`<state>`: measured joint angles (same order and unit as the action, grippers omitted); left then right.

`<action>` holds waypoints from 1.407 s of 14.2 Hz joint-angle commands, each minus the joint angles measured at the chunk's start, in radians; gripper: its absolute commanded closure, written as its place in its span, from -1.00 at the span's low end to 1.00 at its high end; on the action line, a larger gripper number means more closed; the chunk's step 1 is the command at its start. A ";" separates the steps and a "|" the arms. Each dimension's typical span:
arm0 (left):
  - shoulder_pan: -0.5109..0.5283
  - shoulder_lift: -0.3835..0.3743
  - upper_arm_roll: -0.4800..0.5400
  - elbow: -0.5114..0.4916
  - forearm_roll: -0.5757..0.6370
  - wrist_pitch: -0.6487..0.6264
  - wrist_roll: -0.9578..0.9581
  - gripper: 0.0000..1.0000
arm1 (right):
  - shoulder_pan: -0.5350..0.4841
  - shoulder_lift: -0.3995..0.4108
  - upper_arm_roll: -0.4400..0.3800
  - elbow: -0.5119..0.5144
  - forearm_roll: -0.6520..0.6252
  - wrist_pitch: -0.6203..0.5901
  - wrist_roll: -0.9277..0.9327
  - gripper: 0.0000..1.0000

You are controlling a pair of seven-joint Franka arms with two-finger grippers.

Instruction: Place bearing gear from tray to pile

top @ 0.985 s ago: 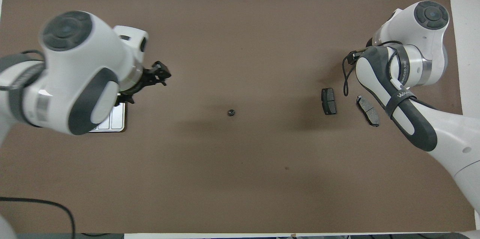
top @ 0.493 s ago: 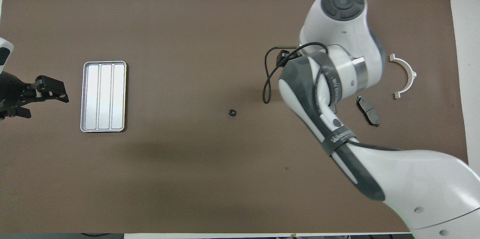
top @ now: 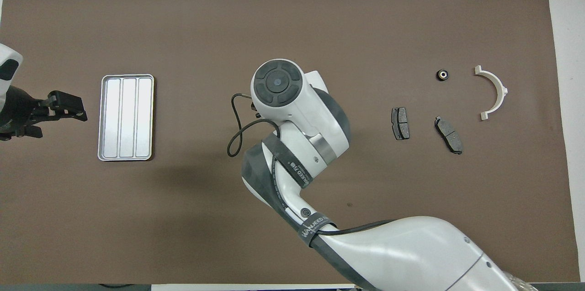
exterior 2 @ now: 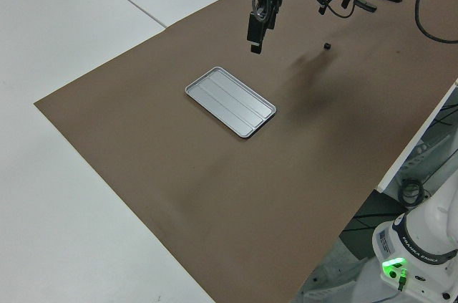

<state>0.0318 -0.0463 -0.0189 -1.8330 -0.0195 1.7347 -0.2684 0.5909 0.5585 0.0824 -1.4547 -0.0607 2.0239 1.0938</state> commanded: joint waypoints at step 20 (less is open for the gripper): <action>0.025 0.017 -0.019 0.052 -0.020 -0.031 0.026 -1.00 | -0.003 0.032 0.003 -0.161 -0.008 0.141 0.032 -0.33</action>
<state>0.0522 -0.0132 -0.0354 -1.7699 -0.0263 1.7109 -0.2532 0.6009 0.6096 0.0732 -1.5781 -0.0920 2.1787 1.1388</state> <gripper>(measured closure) 0.000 0.278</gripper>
